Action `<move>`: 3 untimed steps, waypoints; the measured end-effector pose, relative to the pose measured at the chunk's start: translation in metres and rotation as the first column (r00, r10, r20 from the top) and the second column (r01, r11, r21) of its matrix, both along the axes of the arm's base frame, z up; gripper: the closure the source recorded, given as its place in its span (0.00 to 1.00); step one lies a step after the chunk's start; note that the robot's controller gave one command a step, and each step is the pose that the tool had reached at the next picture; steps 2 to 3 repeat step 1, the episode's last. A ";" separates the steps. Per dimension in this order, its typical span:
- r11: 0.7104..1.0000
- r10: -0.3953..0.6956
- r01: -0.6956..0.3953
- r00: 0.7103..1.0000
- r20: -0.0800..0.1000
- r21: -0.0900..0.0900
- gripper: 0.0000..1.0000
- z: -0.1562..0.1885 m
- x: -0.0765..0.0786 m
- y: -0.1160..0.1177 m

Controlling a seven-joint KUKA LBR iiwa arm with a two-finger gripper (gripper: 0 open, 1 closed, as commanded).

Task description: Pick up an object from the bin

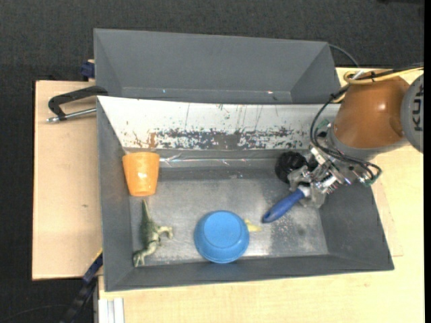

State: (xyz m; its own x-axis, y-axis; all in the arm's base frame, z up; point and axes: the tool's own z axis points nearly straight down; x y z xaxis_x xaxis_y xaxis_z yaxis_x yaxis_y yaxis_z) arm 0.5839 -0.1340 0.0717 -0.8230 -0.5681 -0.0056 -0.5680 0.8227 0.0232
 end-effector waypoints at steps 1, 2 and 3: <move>1.000 0.020 -0.019 1.000 0.022 -0.023 1.00 0.141 -0.008 0.014; 1.000 0.020 -0.019 1.000 0.022 -0.023 1.00 0.141 -0.008 0.014; 1.000 0.020 -0.019 1.000 0.022 -0.023 1.00 0.141 -0.008 0.014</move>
Offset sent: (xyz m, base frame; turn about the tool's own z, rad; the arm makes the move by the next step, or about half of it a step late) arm -0.0108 0.0127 0.1357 -0.0208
